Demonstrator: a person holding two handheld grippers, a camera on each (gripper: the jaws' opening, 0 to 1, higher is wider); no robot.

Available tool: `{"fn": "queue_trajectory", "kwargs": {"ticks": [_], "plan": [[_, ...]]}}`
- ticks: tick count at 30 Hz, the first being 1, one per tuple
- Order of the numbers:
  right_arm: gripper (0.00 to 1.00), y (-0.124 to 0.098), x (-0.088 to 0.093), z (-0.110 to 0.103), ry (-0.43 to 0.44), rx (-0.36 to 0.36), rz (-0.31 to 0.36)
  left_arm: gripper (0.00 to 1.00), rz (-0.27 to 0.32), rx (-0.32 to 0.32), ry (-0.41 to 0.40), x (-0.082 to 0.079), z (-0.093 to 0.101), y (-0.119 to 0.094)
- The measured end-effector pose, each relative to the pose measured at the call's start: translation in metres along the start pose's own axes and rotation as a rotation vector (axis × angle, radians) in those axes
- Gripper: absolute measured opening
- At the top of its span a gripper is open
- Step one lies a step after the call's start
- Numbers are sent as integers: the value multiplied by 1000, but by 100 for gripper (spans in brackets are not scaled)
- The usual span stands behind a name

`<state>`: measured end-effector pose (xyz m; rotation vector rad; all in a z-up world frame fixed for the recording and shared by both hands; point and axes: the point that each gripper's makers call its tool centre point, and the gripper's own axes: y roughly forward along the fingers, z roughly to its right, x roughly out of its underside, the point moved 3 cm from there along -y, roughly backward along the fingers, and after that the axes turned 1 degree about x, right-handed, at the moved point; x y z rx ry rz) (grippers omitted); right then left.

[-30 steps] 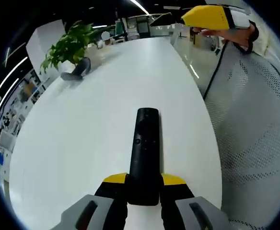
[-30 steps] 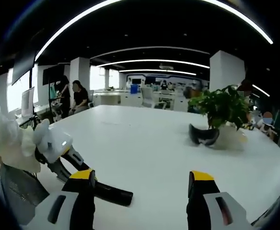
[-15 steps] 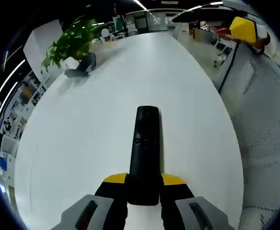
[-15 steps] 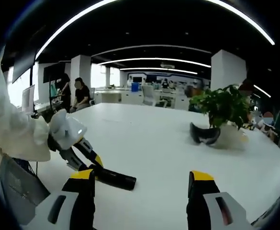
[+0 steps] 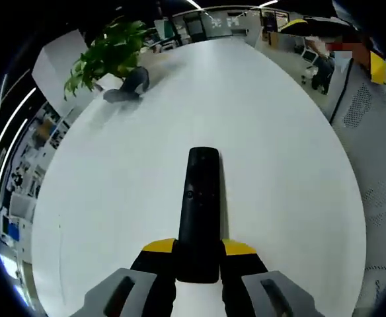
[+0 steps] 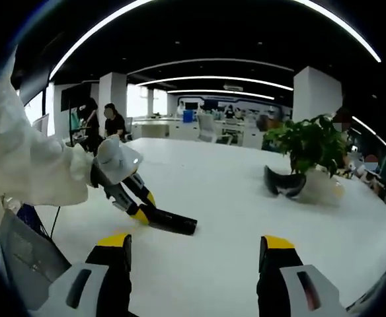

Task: Press the specified remote control buttons in sequence, fully releasing each button before pressing the next.

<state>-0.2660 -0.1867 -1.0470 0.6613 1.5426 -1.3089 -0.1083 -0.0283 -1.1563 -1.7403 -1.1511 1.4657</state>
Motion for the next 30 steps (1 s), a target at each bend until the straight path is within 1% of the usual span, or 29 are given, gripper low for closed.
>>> {"fn": "queue_trajectory", "kwargs": {"ticks": [4,8,11,21,30], "plan": [[78,0,1,0,2,1,-2,24,-6,-10,-5,-1,-16,2],[78,0,1,1,-2,8,-6,24,-29,-24,16,0,-29,7],[77,0,1,2,4,12,-6,24,-37,-26,19,0,-39,11],[77,3,5,1,-7,11,-25,24,-68,-64,37,3,-76,20],[76,5,8,1,-15,14,-49,24,-92,-67,69,0,-97,26]]}}
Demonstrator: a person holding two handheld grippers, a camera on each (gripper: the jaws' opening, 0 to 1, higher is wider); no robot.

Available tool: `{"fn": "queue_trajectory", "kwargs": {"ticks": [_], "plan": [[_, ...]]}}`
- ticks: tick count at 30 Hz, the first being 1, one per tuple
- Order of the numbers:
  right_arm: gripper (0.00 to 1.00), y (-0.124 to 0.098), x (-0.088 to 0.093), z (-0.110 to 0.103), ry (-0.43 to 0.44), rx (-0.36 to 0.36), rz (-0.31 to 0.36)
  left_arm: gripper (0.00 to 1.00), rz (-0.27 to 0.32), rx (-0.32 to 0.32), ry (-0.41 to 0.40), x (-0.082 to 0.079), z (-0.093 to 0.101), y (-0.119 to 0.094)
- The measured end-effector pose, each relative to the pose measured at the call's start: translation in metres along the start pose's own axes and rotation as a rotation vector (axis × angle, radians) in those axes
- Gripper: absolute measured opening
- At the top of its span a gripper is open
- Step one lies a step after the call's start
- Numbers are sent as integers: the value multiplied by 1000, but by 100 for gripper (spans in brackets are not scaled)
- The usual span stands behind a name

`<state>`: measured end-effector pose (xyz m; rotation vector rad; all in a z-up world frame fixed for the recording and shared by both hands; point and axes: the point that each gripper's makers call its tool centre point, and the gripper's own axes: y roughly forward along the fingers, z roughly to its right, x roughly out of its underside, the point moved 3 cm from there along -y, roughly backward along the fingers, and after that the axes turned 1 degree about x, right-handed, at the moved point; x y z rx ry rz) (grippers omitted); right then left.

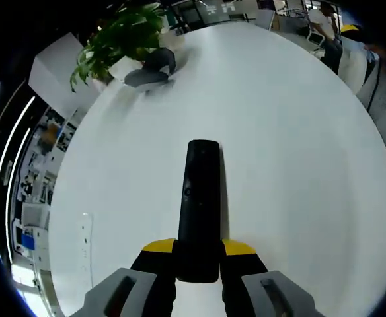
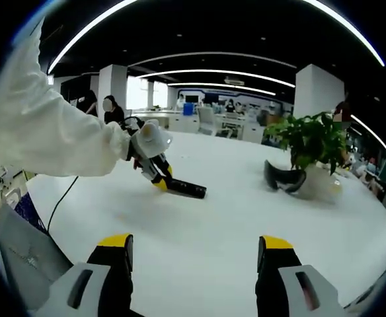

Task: Press the specified remote control buttons in sequence, fully releasing each button before pressing the next.

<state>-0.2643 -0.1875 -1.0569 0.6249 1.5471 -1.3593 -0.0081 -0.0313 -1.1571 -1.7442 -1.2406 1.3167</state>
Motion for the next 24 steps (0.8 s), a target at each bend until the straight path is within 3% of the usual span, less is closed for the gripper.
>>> {"fn": "queue_trajectory", "kwargs": {"ticks": [14,24], "plan": [[74,2,3,-1,-4,-4,-21,24,-47,4,62,1,-31,13],[74,3,5,-2,-13,-5,-33,24,-52,19,33,2,-40,19]]}}
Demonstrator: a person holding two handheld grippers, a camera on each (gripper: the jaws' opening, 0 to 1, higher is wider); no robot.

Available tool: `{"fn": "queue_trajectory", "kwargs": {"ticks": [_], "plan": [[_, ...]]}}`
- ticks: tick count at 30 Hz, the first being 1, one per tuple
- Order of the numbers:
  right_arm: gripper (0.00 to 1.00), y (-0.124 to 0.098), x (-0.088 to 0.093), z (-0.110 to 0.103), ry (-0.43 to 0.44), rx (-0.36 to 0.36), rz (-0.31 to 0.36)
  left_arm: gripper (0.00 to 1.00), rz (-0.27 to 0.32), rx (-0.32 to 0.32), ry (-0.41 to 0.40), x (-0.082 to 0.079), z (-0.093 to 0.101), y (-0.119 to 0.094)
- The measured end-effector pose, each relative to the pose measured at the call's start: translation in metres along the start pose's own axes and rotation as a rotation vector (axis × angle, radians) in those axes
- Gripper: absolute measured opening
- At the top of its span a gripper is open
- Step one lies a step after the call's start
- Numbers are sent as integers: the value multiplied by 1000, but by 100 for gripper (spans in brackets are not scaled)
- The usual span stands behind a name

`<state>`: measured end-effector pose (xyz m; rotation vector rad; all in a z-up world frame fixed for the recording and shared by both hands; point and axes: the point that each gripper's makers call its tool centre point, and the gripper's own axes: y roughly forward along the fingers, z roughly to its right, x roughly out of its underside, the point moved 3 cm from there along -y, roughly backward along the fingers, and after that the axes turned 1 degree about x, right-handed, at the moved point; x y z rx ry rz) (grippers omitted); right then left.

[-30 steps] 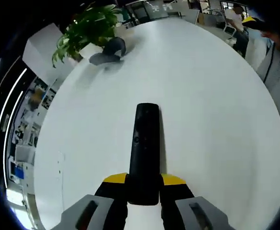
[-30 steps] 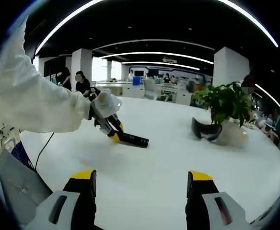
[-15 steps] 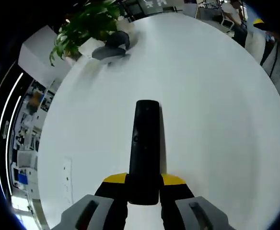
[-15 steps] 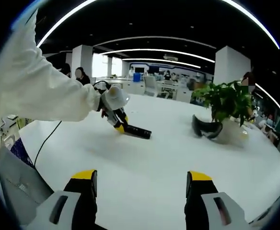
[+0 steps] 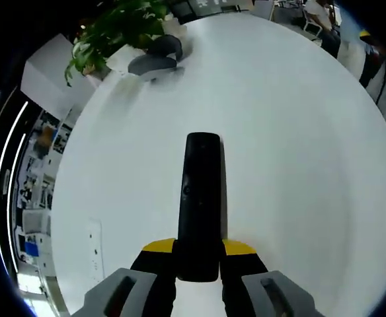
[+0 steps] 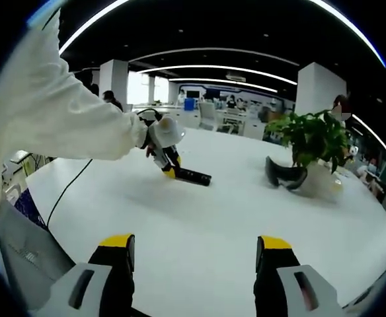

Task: Press the specified remote control buttons in sequence, fully releasing each button before pressing the next.

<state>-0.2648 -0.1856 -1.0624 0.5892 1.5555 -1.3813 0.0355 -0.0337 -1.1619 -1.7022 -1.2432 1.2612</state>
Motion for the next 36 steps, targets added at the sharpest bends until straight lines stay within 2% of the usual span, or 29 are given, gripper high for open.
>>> {"fn": "queue_trajectory", "kwargs": {"ticks": [8,11,12,15,17,19,22,26,30,32,33,36], "plan": [[73,1,0,-1,0,-7,-4,24,2,78,-47,3,-5,2],[73,1,0,-1,-2,-7,-7,24,11,95,-21,3,-3,2],[73,1,0,-1,-2,-8,-5,25,17,74,0,2,-4,1],[73,1,0,-1,-1,-10,-5,31,11,49,-11,2,-7,1],[73,1,0,-2,-2,-11,-2,39,5,-18,-51,4,-14,-1],[74,0,-1,-2,-1,-12,1,42,-3,-39,-128,6,-14,-2],[75,0,-1,-1,1,-8,2,45,19,-78,-187,8,-16,-5],[75,0,-1,0,3,-3,4,56,39,-175,-264,13,-21,-10],[75,-1,-1,0,4,-4,11,59,61,-249,-325,17,-19,-14],[75,-1,-1,0,3,-3,13,60,71,-277,-348,18,-17,-16],[75,-1,-1,0,3,-2,14,60,68,-270,-363,18,-15,-16],[75,-1,-1,1,2,-2,16,71,80,-290,-398,19,-15,-18]]}}
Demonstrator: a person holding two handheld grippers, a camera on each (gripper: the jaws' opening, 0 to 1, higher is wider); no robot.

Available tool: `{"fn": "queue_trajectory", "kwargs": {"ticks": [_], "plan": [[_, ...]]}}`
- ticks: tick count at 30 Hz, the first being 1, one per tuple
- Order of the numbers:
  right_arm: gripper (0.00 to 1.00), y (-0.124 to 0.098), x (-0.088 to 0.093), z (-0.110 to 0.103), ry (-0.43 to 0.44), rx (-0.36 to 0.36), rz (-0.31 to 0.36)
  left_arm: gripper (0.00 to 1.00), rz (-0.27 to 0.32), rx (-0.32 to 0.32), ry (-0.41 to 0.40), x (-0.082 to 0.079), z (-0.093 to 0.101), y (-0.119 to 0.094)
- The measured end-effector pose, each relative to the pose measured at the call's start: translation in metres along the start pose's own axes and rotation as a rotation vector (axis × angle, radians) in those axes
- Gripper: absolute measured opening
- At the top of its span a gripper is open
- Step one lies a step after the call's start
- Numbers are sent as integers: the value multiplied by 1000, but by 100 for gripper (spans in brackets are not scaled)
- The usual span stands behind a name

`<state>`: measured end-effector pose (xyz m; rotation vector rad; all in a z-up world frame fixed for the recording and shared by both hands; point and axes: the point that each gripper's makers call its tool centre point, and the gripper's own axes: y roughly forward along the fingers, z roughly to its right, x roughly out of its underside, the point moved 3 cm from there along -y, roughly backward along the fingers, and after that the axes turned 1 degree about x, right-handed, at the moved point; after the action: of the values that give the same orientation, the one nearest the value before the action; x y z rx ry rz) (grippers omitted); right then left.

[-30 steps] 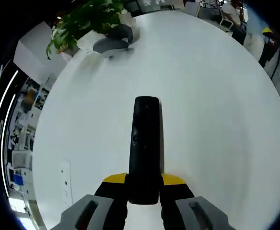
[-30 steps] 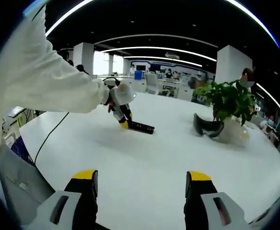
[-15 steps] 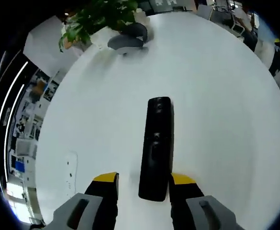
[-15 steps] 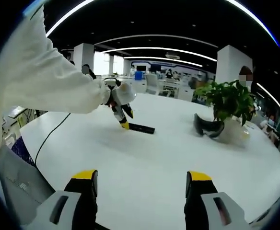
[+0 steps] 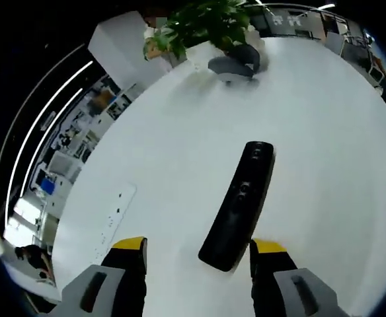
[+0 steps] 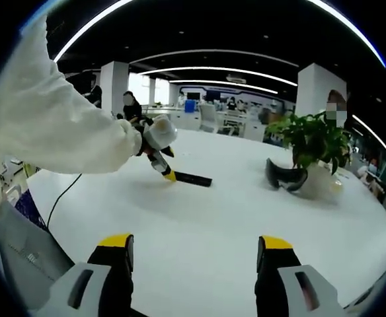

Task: Press the specified remote control buttons in sequence, fully releasing each button before pressing the next.

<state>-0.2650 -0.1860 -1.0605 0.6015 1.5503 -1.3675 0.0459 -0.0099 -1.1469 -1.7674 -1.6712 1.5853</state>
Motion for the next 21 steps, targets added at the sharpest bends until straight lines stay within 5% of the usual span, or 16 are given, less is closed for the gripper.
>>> {"fn": "queue_trajectory", "kwargs": {"ticks": [2,6,15,21], "plan": [[76,0,-1,0,0,-1,4,81,-7,-18,-45,2,-2,-2],[76,-1,-1,0,-1,0,6,79,19,-62,-58,5,-4,-12],[77,-1,-2,-1,-6,1,13,92,90,-67,-184,12,7,-32],[80,-2,-4,-1,-7,-2,23,100,154,-5,-302,15,26,-57]]}}
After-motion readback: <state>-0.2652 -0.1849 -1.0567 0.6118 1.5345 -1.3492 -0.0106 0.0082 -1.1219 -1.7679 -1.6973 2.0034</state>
